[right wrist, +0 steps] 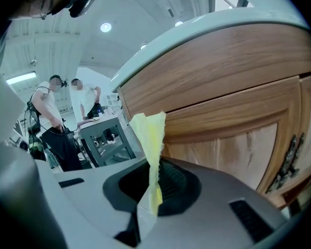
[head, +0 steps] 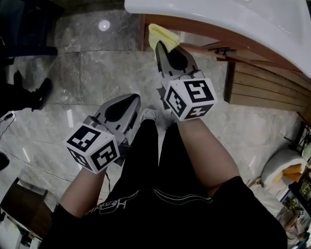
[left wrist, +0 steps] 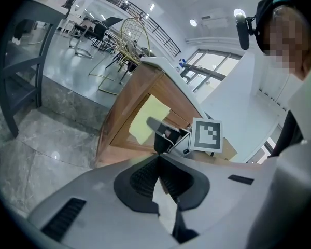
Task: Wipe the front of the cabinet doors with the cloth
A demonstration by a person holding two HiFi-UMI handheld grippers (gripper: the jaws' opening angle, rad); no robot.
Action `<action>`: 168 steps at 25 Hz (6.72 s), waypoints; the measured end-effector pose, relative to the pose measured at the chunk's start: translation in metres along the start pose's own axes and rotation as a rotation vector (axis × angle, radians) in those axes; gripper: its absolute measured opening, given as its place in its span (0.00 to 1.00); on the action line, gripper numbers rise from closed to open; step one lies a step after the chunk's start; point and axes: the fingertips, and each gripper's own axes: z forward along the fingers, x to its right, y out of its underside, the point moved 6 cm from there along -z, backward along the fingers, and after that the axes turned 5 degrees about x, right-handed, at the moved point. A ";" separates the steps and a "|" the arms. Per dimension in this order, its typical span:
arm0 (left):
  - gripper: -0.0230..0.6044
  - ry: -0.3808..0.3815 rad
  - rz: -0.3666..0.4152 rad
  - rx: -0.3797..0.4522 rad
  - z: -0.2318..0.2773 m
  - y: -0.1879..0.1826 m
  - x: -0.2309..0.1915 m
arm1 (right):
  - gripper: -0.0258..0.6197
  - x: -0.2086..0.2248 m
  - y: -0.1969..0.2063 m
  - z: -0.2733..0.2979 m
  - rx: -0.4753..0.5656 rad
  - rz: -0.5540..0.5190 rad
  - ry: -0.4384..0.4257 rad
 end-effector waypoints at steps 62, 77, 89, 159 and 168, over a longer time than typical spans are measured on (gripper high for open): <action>0.05 0.006 0.026 -0.107 0.135 0.053 0.106 | 0.10 0.194 -0.005 -0.150 0.050 0.044 0.167; 0.05 -0.041 -0.029 -0.085 0.075 0.044 0.039 | 0.10 0.093 0.028 -0.081 -0.033 0.014 -0.010; 0.05 -0.111 -0.090 -0.027 0.013 0.037 -0.020 | 0.10 0.021 0.052 -0.017 -0.091 -0.034 -0.117; 0.05 -0.015 -0.048 -0.174 0.117 0.080 0.067 | 0.10 0.181 0.040 -0.108 0.024 -0.002 0.204; 0.05 -0.002 -0.039 -0.184 0.123 0.080 0.074 | 0.10 0.185 0.041 -0.122 0.025 0.008 0.215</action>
